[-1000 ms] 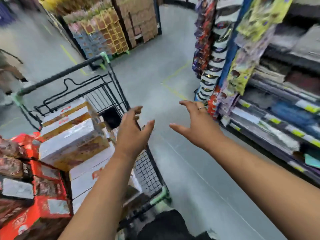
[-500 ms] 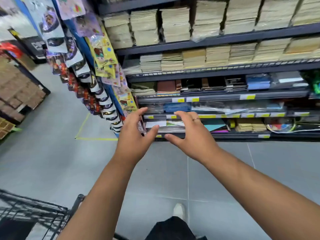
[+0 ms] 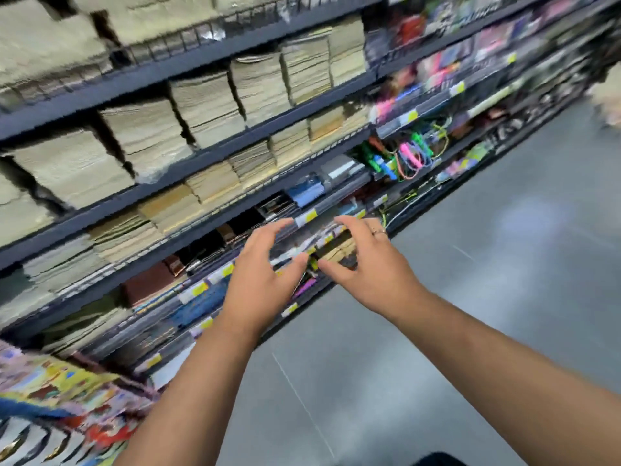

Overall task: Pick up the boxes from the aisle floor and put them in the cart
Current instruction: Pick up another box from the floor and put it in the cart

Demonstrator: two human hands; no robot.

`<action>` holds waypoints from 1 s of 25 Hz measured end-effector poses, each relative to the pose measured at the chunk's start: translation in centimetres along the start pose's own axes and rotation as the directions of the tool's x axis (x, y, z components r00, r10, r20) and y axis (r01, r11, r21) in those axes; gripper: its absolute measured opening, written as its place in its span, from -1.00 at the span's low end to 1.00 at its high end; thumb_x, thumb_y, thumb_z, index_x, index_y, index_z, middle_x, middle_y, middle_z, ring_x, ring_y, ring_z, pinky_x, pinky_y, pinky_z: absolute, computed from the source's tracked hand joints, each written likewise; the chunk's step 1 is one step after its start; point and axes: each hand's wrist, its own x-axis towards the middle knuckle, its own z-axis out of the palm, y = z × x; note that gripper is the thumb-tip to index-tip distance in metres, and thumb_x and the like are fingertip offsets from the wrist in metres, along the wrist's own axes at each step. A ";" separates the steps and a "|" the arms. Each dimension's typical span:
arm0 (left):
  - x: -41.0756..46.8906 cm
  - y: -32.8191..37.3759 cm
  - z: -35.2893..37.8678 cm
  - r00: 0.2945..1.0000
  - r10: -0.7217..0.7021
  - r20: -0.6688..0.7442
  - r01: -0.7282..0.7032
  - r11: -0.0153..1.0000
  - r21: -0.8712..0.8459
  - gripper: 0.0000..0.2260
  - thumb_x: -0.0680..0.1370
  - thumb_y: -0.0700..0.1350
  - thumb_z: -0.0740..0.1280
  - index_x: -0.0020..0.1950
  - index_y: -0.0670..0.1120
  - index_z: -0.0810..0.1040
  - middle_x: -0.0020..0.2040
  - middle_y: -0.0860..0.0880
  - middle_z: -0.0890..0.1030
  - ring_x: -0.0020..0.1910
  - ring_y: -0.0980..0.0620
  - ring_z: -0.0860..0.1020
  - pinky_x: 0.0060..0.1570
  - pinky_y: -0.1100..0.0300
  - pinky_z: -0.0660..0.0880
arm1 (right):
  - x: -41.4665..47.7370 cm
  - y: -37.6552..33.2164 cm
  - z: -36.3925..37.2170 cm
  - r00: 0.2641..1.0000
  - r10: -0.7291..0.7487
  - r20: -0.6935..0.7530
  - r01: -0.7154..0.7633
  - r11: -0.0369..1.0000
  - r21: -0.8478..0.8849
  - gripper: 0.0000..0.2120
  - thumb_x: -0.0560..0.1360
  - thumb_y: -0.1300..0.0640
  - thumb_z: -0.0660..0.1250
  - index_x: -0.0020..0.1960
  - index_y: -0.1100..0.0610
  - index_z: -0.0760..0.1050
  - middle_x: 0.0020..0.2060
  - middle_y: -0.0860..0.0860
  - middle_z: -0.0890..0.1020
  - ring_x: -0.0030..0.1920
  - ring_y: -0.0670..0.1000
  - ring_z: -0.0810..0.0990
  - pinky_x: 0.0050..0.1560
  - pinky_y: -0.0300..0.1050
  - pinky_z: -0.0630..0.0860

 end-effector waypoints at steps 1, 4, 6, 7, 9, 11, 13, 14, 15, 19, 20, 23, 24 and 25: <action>1.7 0.8 1.6 0.998 0.041 0.056 -0.040 0.999 -0.029 -0.60 0.54 -0.07 0.40 0.36 0.07 0.42 0.23 0.19 0.44 0.22 0.29 0.37 0.21 0.41 0.23 | 0.3 1.3 -1.3 0.998 0.048 -0.052 -0.047 0.999 0.013 -0.36 0.42 -0.18 0.41 0.43 -0.12 0.26 0.25 -0.04 0.34 0.16 -0.01 0.48 0.14 -0.09 0.46; 6.4 3.7 7.0 0.967 0.163 0.195 -0.145 0.984 -0.103 -0.62 0.56 -0.04 0.38 0.36 0.06 0.42 0.21 0.15 0.47 0.13 0.28 0.39 0.16 0.44 0.27 | 1.1 5.5 -5.8 0.965 0.170 -0.198 -0.168 0.985 0.026 -0.36 0.42 -0.19 0.41 0.43 -0.13 0.28 0.20 -0.04 0.37 0.08 -0.05 0.50 0.13 -0.12 0.46; 9.2 6.6 11.0 0.938 0.224 0.263 -0.179 0.966 -0.184 -0.63 0.56 -0.06 0.38 0.35 0.10 0.42 0.25 0.14 0.49 0.19 0.26 0.43 0.17 0.55 0.24 | 1.7 8.6 -9.2 0.928 0.245 -0.280 -0.246 0.969 0.033 -0.35 0.41 -0.18 0.41 0.43 -0.12 0.28 0.20 -0.03 0.38 0.10 -0.04 0.50 0.11 -0.18 0.41; 10.7 8.1 13.1 0.921 0.254 0.294 -0.196 0.957 -0.213 -0.63 0.56 -0.08 0.38 0.35 0.11 0.41 0.27 0.13 0.48 0.23 0.25 0.43 0.17 0.57 0.23 | 2.1 10.2 -10.9 0.907 0.276 -0.316 -0.278 0.960 0.041 -0.35 0.41 -0.19 0.41 0.43 -0.12 0.28 0.20 -0.03 0.38 0.12 -0.03 0.50 0.10 -0.19 0.39; 13.2 10.9 16.7 0.888 0.317 0.333 -0.252 0.941 -0.225 -0.61 0.56 -0.08 0.37 0.38 0.06 0.41 0.28 0.12 0.46 0.27 0.22 0.42 0.23 0.53 0.22 | 2.8 12.9 -14.0 0.875 0.302 -0.378 -0.309 0.950 0.043 -0.34 0.40 -0.19 0.42 0.43 -0.10 0.29 0.20 -0.01 0.39 0.12 0.01 0.52 0.13 -0.16 0.42; 16.1 13.9 21.1 0.857 0.362 0.366 -0.294 0.928 -0.230 -0.59 0.56 -0.05 0.35 0.41 0.01 0.41 0.33 0.10 0.47 0.33 0.18 0.40 0.32 0.41 0.24 | 3.7 16.6 -17.9 0.839 0.329 -0.434 -0.342 0.938 0.049 -0.34 0.39 -0.18 0.44 0.42 -0.07 0.31 0.21 0.02 0.40 0.13 0.05 0.53 0.17 -0.11 0.44; 18.9 17.0 25.6 0.846 0.369 0.384 -0.291 0.924 -0.246 -0.58 0.55 0.01 0.34 0.40 0.02 0.41 0.35 0.08 0.47 0.34 0.17 0.40 0.37 0.25 0.29 | 4.8 20.4 -22.0 0.809 0.355 -0.469 -0.367 0.928 0.069 -0.36 0.39 -0.16 0.44 0.40 -0.07 0.33 0.19 0.02 0.39 0.11 0.06 0.53 0.16 -0.09 0.45; 20.2 18.7 27.7 0.847 0.366 0.386 -0.284 0.925 -0.253 -0.57 0.54 0.05 0.32 0.40 0.02 0.41 0.34 0.08 0.47 0.34 0.17 0.40 0.37 0.21 0.31 | 5.4 22.2 -24.2 0.799 0.363 -0.479 -0.375 0.924 0.074 -0.38 0.40 -0.16 0.44 0.39 -0.07 0.34 0.18 0.01 0.39 0.11 0.06 0.53 0.15 -0.08 0.46; 21.5 20.4 29.9 0.844 0.365 0.393 -0.282 0.925 -0.254 -0.56 0.53 0.07 0.32 0.40 0.03 0.41 0.35 0.09 0.47 0.33 0.17 0.41 0.37 0.17 0.32 | 5.9 23.9 -26.4 0.788 0.374 -0.488 -0.388 0.918 0.077 -0.39 0.40 -0.16 0.44 0.39 -0.07 0.35 0.17 0.01 0.39 0.10 0.05 0.53 0.14 -0.07 0.46; 25.9 26.7 37.2 0.815 0.414 0.407 -0.322 0.906 -0.276 -0.57 0.57 -0.01 0.36 0.43 0.03 0.39 0.37 0.09 0.46 0.33 0.21 0.38 0.36 0.22 0.30 | 7.9 29.5 -34.0 0.759 0.407 -0.509 -0.420 0.902 0.096 -0.42 0.42 -0.17 0.41 0.38 -0.09 0.34 0.19 -0.04 0.37 0.09 0.00 0.52 0.12 -0.12 0.45; 27.3 28.1 39.0 0.811 0.414 0.414 -0.318 0.905 -0.283 -0.57 0.57 -0.02 0.35 0.43 0.04 0.39 0.38 0.08 0.45 0.31 0.23 0.38 0.35 0.25 0.29 | 8.5 31.0 -35.7 0.746 0.422 -0.515 -0.435 0.895 0.102 -0.42 0.43 -0.17 0.41 0.38 -0.09 0.33 0.20 -0.04 0.36 0.08 -0.01 0.52 0.13 -0.11 0.44; 31.1 31.3 44.1 0.782 0.433 0.448 -0.308 0.893 -0.327 -0.57 0.56 0.04 0.35 0.41 0.06 0.38 0.37 0.06 0.46 0.33 0.20 0.37 0.38 0.17 0.30 | 10.7 35.0 -40.6 0.725 0.442 -0.528 -0.464 0.880 0.100 -0.42 0.43 -0.15 0.41 0.39 -0.10 0.32 0.24 -0.04 0.36 0.09 -0.02 0.51 0.14 -0.09 0.44; 32.3 32.0 45.9 0.767 0.451 0.457 -0.318 0.885 -0.341 -0.57 0.55 0.06 0.34 0.41 0.07 0.38 0.36 0.06 0.47 0.37 0.15 0.38 0.41 0.09 0.30 | 11.4 36.3 -42.0 0.716 0.454 -0.531 -0.479 0.872 0.099 -0.42 0.43 -0.14 0.41 0.39 -0.10 0.32 0.24 -0.04 0.36 0.09 -0.02 0.51 0.14 -0.09 0.44; 33.5 32.6 47.5 0.757 0.461 0.464 -0.327 0.881 -0.342 -0.56 0.55 0.07 0.34 0.41 0.06 0.38 0.36 0.05 0.46 0.41 0.07 0.37 0.43 0.02 0.28 | 12.2 37.5 -43.2 0.709 0.465 -0.530 -0.495 0.864 0.097 -0.42 0.43 -0.14 0.41 0.39 -0.11 0.32 0.25 -0.04 0.36 0.08 -0.02 0.52 0.14 -0.10 0.45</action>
